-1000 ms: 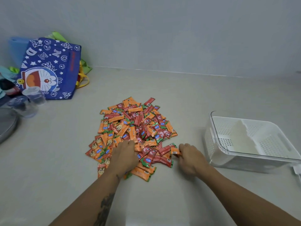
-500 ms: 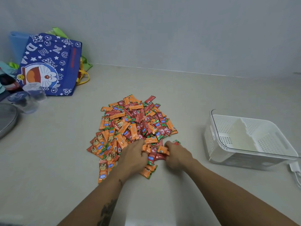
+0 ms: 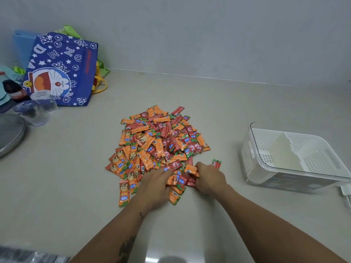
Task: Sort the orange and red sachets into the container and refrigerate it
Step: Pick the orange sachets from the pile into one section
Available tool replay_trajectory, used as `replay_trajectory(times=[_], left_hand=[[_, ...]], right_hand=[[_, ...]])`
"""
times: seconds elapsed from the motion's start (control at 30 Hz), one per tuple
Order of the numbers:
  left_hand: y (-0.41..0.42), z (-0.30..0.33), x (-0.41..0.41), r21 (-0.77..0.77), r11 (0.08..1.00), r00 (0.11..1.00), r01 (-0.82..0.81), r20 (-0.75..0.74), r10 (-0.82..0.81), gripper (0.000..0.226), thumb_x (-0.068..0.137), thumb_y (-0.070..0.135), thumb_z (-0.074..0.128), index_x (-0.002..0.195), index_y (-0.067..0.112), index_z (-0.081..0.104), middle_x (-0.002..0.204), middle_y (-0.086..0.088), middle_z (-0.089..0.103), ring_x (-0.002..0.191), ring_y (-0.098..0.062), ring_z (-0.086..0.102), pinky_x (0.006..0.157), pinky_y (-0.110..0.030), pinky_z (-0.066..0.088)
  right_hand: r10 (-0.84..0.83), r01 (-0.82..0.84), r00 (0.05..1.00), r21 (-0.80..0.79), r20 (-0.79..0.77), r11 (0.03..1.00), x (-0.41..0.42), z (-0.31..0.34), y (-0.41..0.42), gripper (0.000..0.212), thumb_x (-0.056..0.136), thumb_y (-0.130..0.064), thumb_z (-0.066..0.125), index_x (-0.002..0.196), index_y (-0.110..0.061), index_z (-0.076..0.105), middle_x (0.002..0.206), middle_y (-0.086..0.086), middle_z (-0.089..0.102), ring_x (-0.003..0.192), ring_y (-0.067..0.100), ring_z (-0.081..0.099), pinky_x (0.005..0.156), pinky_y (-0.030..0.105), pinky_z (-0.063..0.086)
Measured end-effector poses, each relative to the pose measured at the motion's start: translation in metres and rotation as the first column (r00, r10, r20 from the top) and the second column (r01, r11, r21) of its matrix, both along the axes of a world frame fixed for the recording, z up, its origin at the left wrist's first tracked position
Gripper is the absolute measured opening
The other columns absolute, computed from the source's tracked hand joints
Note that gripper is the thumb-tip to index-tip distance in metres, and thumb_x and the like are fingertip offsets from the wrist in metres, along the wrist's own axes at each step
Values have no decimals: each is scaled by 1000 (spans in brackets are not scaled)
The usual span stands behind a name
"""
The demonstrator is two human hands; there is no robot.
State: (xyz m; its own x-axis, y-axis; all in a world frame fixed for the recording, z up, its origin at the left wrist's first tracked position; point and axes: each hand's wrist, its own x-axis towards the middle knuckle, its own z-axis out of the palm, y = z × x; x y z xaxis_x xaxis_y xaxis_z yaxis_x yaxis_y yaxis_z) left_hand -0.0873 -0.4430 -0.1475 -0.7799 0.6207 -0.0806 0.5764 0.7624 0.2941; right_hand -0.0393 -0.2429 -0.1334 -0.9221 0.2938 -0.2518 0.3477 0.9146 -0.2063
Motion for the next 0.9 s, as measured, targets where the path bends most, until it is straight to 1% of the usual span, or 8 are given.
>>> replay_trajectory(times=[0.2, 0.27, 0.37, 0.43, 0.57, 0.67, 0.77, 0.9], left_hand=[[-2, -3, 10, -2, 1000, 994, -31, -109, 31, 30, 93, 26, 50, 123, 25, 50, 116, 3, 52, 105, -21, 47, 80, -34, 31], [-3, -4, 11, 28, 999, 991, -23, -132, 26, 25, 90, 21, 52, 115, 22, 52, 111, 2, 52, 100, -21, 48, 74, -32, 26], [-9, -8, 8, 87, 996, 987, -9, -160, 23, 22, 83, 15, 55, 105, 18, 53, 104, 1, 51, 89, -21, 48, 71, -32, 28], [-12, -8, 5, 148, 989, 982, -8, -186, 36, 27, 74, 12, 53, 100, 16, 55, 96, 0, 53, 83, -23, 49, 68, -33, 32], [-17, -2, 3, 234, 972, 978, -33, -191, 79, 33, 65, 7, 49, 96, 16, 52, 81, 1, 53, 72, -22, 40, 64, -34, 32], [-23, 1, 4, 240, 969, 976, -63, -188, 110, 28, 71, 10, 51, 98, 18, 49, 82, 4, 49, 73, -17, 32, 65, -35, 31], [-32, 0, 8, 219, 973, 980, -74, -164, 111, 25, 79, 21, 48, 104, 22, 49, 90, 8, 50, 79, -17, 39, 71, -36, 32], [-43, -4, 15, 141, 990, 992, -27, -118, 44, 38, 78, 29, 47, 115, 24, 52, 108, 6, 58, 96, -18, 47, 83, -36, 34]], right_hand=[[-124, 123, 992, -64, -19, 990, 9, 8, 10, 16, 87, -33, 50, 90, -18, 50, 102, 6, 57, 85, 26, 54, 70, 35, 45], [-173, 161, 983, -174, -56, 972, 9, 11, 17, 21, 96, -34, 46, 84, -18, 48, 99, 8, 60, 81, 25, 54, 69, 36, 43], [-231, 169, 965, -377, -126, 911, 6, 16, 19, 16, 100, -32, 50, 92, -19, 53, 92, 5, 64, 80, 23, 58, 69, 38, 47], [-224, 126, 959, -446, -173, 886, 3, 22, 12, 8, 96, -20, 55, 91, -26, 55, 89, -2, 64, 81, 20, 59, 70, 37, 49], [-177, 78, 974, -524, -141, 848, -6, 31, -8, 22, 85, -3, 51, 89, -23, 58, 90, 2, 65, 83, 24, 61, 70, 38, 52], [-105, 67, 994, -553, -38, 831, -10, 36, -21, 20, 87, -2, 45, 96, -19, 51, 94, 7, 60, 87, 26, 57, 63, 33, 42], [-2, 36, 998, -536, 63, 843, -11, 37, -30, 29, 89, -9, 46, 116, -19, 46, 107, 6, 57, 99, 26, 55, 76, 36, 43], [146, -109, 986, -357, 79, 928, -11, 26, -42, 36, 87, -15, 54, 122, -22, 50, 115, 6, 61, 106, 28, 58, 89, 39, 49]])
